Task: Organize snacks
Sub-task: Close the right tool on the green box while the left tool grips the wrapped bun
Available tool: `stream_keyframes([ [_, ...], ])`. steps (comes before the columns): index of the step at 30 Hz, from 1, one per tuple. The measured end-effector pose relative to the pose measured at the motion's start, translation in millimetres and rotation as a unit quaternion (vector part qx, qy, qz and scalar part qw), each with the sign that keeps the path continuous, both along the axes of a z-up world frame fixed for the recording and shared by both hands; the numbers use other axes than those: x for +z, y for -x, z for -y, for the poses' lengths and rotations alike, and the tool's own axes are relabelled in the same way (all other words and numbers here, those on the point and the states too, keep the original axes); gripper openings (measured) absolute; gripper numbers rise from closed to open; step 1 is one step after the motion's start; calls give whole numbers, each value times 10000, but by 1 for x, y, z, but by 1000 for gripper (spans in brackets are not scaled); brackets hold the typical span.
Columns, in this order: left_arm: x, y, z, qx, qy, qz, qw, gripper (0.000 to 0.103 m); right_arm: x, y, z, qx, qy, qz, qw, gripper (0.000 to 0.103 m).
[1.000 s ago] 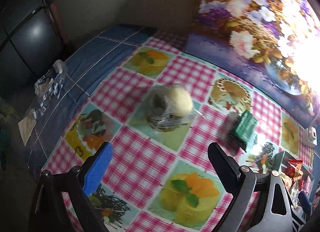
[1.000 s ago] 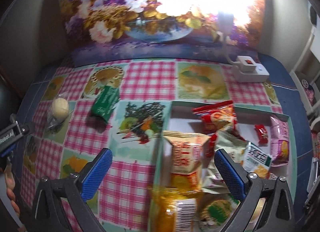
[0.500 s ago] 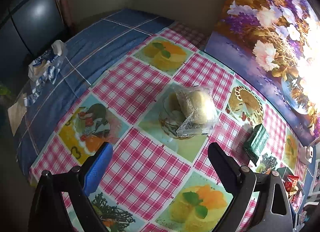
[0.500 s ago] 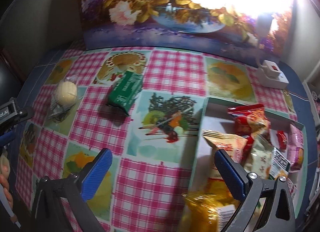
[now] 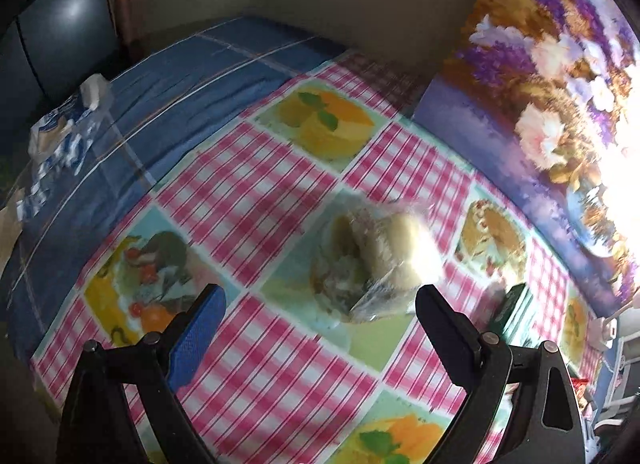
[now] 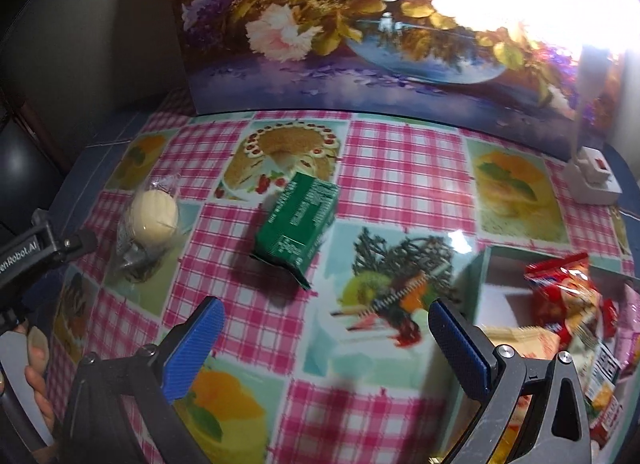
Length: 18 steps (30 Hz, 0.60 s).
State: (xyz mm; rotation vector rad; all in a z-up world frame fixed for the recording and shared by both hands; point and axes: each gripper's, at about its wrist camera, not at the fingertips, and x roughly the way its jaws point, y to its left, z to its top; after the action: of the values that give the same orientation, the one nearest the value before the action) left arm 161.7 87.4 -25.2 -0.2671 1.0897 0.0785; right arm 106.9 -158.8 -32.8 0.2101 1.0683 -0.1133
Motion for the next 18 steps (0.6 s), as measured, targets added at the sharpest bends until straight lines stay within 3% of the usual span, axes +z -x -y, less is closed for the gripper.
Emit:
stream_keyframes([
  [4,-1,-9,0,-1,236,249,9994,96,-11,-11,-1,40,-79,66,9999,103],
  [18,-24,-25,43,-529,209,353,9978,96,-34,-40,0,62,-312,322,9990,103],
])
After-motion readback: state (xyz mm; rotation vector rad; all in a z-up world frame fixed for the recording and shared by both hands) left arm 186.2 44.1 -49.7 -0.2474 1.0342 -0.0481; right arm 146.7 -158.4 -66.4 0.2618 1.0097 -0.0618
